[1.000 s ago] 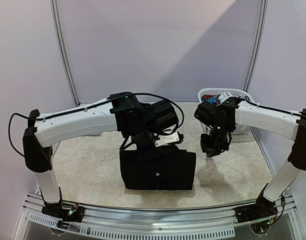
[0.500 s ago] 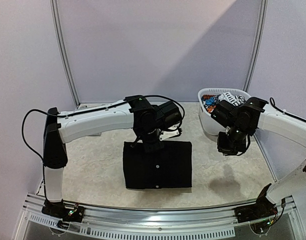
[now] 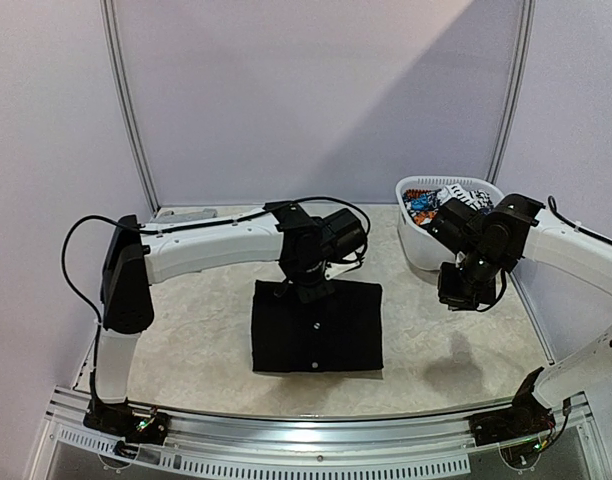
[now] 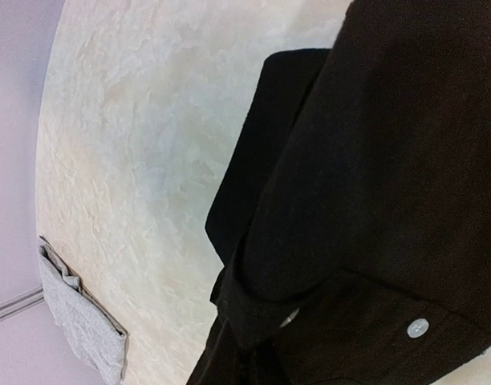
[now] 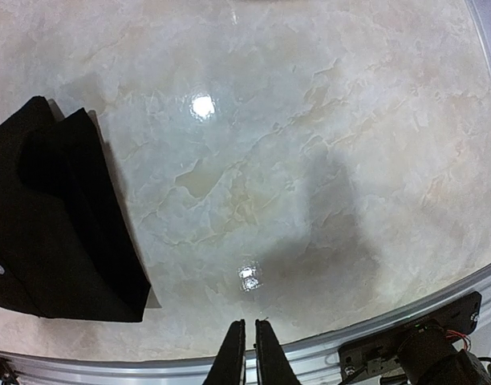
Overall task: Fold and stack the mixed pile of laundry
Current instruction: Fold the 2/3-rectangle-folded shirt at the center of the board.
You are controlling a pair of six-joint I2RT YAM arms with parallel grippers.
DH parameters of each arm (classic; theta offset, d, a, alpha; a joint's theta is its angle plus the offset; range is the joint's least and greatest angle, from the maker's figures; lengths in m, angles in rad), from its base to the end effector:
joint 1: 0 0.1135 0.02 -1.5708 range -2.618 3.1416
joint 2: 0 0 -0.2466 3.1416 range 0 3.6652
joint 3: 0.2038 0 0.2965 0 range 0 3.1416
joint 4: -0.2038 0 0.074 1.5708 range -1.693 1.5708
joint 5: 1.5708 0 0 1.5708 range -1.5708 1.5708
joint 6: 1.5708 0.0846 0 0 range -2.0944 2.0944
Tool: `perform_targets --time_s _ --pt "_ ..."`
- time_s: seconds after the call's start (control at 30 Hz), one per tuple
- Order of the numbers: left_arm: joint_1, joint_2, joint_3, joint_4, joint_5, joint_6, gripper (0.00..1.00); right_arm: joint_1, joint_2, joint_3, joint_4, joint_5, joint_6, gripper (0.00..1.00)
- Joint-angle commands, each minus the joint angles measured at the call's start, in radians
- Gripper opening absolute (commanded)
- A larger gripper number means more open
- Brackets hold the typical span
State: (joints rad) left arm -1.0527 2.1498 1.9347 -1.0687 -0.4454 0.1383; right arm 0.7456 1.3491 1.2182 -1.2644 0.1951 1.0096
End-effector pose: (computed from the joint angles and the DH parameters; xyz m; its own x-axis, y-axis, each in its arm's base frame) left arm 0.2763 -0.4111 0.1724 -0.3707 0.9015 -0.2234 0.7822 0.4327 0.4483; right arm 0.2234 0.1839 0.2211 -0.9274 0.2741 -0.2545 0.2715 0.9613 0.0462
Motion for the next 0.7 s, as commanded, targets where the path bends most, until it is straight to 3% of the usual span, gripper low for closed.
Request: perform_targets --time_s 0.0,0.27,0.4,0.47,0.53,0.67 --pt "0.019 0.029 0.018 0.078 0.002 0.001 0.00 -0.003 -0.023 -0.003 -0.007 -0.010 0.001 0.06" --pt "0.032 0.072 0.010 0.114 -0.004 -0.012 0.01 -0.002 -0.042 -0.003 -0.009 -0.016 0.006 0.06" --pt "0.035 0.057 0.019 0.150 0.010 -0.032 0.42 -0.002 -0.051 -0.003 0.015 -0.029 0.006 0.05" --pt "0.036 0.033 0.039 0.152 0.024 -0.044 0.57 -0.003 -0.054 -0.002 0.041 -0.041 0.001 0.06" --pt "0.037 -0.002 0.062 0.147 0.058 -0.047 0.69 -0.003 -0.054 0.000 0.076 -0.062 -0.010 0.06" --pt "0.041 -0.081 0.106 0.093 0.084 -0.078 0.83 0.019 -0.035 0.005 0.169 -0.126 -0.043 0.07"
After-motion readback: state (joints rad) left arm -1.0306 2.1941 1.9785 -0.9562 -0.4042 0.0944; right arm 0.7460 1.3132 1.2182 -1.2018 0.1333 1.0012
